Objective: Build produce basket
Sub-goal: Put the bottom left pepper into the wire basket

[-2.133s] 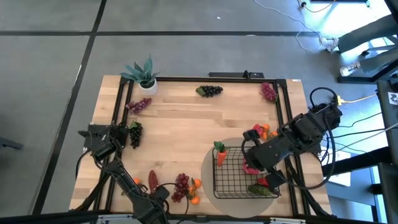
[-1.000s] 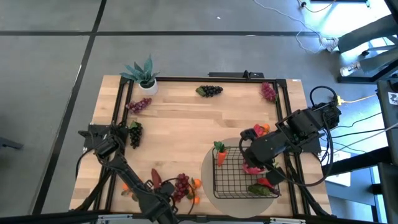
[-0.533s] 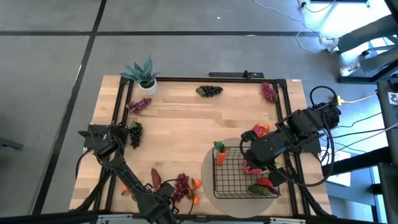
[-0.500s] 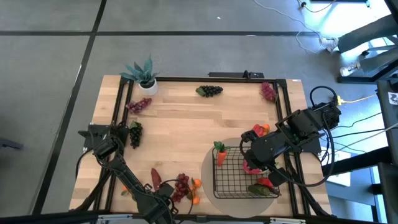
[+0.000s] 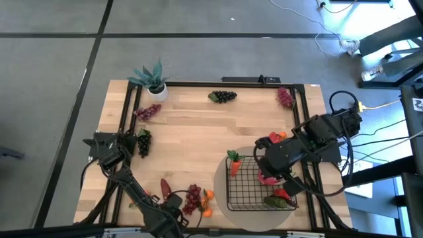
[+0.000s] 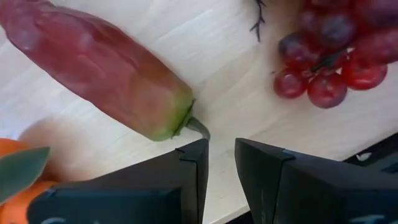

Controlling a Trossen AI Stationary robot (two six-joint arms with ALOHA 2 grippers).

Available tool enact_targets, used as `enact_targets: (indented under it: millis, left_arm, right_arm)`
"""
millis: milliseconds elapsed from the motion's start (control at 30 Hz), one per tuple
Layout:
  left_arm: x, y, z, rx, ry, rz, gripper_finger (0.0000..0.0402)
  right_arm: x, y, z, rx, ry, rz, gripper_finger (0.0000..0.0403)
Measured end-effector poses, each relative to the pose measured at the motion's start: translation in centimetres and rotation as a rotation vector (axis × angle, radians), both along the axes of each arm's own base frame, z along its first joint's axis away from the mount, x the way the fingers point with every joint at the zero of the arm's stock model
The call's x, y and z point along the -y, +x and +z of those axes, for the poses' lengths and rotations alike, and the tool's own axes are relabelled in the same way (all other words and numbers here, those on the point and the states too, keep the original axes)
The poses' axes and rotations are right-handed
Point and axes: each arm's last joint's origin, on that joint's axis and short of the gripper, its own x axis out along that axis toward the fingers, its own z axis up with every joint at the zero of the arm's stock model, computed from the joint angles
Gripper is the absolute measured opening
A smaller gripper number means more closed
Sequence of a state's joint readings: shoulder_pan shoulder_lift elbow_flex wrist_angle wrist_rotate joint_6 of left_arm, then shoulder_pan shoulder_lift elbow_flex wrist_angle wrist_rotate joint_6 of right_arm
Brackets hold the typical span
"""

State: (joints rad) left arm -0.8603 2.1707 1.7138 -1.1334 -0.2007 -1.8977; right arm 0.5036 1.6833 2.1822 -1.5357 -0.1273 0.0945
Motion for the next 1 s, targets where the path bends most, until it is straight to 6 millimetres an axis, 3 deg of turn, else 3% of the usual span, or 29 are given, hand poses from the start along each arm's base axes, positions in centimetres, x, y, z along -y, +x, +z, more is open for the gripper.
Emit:
enact_targets:
  millis: [300, 1000]
  left_arm:
    - [0.2, 0.2, -1.4, -0.033, 0.011, 0.007, 0.0069]
    - [-0.1, 0.1, -1.5, -0.028, 0.058, -0.026, 0.0069]
  right_arm:
    - [0.1, 0.0, 0.0, -0.005, 0.006, -0.005, 0.0038]
    - [0.1, 0.1, 0.0, 0.004, 0.01, -0.002, 0.0038]
